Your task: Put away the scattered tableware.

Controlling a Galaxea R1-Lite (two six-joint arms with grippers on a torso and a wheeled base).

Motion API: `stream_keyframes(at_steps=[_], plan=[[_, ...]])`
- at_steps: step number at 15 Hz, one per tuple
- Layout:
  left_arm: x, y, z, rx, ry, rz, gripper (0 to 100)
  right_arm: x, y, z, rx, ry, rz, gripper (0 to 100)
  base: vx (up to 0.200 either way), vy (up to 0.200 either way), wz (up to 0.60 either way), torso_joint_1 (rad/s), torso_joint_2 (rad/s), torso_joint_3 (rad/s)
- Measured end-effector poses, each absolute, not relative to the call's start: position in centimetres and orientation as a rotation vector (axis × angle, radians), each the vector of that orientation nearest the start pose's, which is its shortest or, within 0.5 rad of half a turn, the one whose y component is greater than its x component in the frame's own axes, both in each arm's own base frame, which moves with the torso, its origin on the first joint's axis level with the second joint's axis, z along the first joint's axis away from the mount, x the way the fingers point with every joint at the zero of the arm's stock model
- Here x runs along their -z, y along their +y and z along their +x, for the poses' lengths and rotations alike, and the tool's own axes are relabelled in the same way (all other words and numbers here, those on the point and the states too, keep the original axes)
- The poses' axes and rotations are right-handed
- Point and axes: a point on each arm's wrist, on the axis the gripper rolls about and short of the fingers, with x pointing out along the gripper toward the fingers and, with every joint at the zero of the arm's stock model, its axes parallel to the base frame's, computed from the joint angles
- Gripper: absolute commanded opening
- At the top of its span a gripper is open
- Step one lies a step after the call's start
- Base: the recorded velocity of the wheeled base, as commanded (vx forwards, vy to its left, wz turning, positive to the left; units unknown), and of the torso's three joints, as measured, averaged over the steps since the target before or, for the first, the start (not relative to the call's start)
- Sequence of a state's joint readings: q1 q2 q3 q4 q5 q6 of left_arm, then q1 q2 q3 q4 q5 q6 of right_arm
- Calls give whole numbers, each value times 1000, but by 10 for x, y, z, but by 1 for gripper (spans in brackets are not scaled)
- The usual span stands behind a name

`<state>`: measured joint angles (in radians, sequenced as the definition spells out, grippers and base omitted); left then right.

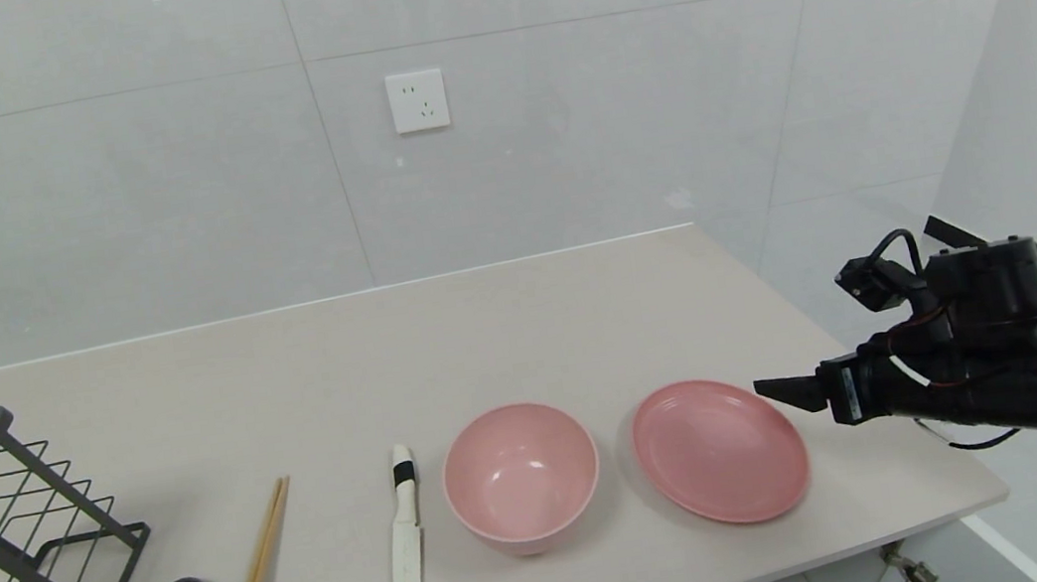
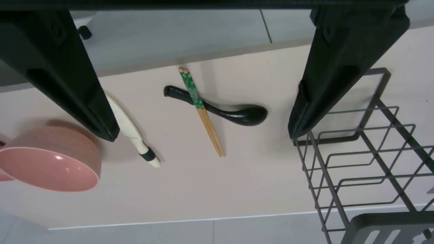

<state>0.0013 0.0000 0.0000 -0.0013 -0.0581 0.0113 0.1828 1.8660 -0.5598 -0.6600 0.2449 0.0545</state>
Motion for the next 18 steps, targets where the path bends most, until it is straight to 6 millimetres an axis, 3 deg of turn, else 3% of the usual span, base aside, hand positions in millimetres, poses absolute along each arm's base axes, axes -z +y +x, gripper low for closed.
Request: stream_keyframes(at_steps=[8,18], plan=[[-75,-1,-23,52,0,17,100,-36,60,301,-394,700,55,100,0,0,0,0,0,0],[-75,-1,-23,49,-1,21,100,-21,69,297,-435,749,9,100,0,0,0,0,0,0]])
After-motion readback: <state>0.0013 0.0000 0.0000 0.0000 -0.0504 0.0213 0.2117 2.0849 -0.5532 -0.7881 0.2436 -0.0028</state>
